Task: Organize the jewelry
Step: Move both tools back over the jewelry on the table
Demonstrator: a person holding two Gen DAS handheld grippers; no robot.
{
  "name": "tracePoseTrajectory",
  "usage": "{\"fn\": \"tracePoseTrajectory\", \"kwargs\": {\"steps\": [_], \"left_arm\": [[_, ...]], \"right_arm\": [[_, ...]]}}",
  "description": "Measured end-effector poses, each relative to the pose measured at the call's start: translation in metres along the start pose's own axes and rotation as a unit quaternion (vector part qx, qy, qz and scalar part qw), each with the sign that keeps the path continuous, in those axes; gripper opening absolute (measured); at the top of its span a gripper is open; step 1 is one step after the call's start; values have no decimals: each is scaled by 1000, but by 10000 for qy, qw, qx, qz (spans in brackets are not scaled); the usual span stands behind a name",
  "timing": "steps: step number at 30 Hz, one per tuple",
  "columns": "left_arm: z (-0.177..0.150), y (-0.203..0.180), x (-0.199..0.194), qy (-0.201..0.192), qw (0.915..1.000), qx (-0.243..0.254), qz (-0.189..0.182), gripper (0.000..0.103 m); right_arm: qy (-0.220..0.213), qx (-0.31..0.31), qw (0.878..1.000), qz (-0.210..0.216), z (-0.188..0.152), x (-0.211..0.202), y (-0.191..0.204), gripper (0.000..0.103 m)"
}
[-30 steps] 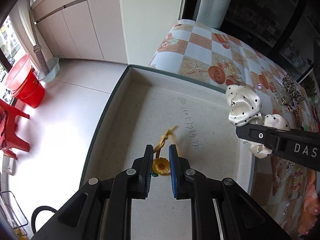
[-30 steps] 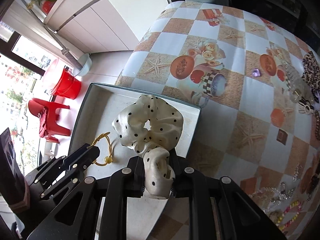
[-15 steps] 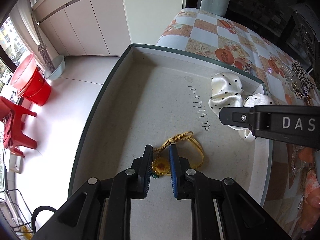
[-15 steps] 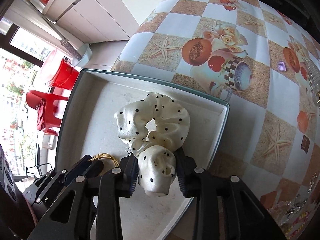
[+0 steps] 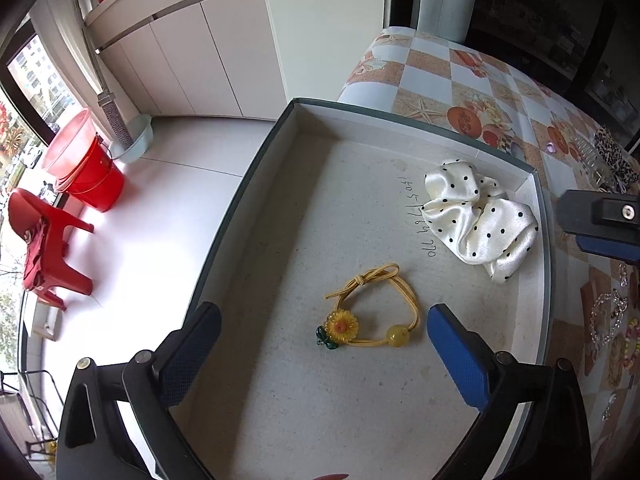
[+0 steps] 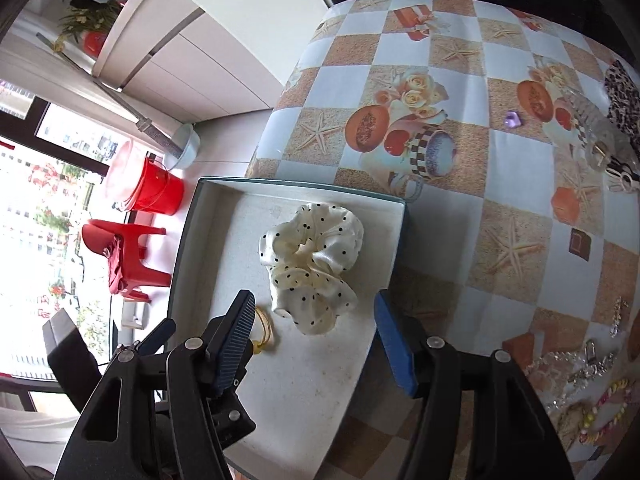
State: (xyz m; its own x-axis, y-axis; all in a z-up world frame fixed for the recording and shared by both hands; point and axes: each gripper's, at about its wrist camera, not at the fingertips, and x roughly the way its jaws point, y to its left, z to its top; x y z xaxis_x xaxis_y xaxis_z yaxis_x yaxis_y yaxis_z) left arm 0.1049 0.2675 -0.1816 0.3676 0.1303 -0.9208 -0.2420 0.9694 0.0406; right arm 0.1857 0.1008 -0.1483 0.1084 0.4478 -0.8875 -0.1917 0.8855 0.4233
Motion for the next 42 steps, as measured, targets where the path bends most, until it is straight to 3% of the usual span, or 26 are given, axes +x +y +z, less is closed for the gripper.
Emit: {"fn": "tracePoseTrajectory", "kwargs": {"steps": [3, 4, 5, 7, 17, 25, 32, 42], "left_arm": [[-1, -3, -6, -60, 9999, 64, 56, 103], [-2, -5, -10, -78, 9999, 97, 39, 103], [-2, -7, -13, -92, 9999, 134, 26, 103], [-4, -12, -21, -125, 9997, 196, 0, 103], [-20, -71, -59, 48, 9968, 691, -403, 103], [-35, -134, -70, 217, 9897, 1254, -663, 103], [-39, -174, -68, 275, 9860, 1489, -699, 103], [-35, -206, -45, 513, 9839, 1543, -741, 103]], "right_arm": [[-85, 189, 9998, -32, -13, -16, -18, 66], [-121, 276, 9995, -43, -18, -21, -25, 69], [-166, 365, 9992, -47, -23, -26, -33, 81], [-237, 516, 9984, -27, -35, -34, -47, 87], [-565, 1208, 9910, -103, -95, -87, -119, 90], [-1035, 1674, 9800, -295, -132, -126, -175, 90], [-582, 1935, 9781, -496, -155, -132, -220, 90], [-548, 2271, 9686, -850, -163, -149, -273, 90]]}}
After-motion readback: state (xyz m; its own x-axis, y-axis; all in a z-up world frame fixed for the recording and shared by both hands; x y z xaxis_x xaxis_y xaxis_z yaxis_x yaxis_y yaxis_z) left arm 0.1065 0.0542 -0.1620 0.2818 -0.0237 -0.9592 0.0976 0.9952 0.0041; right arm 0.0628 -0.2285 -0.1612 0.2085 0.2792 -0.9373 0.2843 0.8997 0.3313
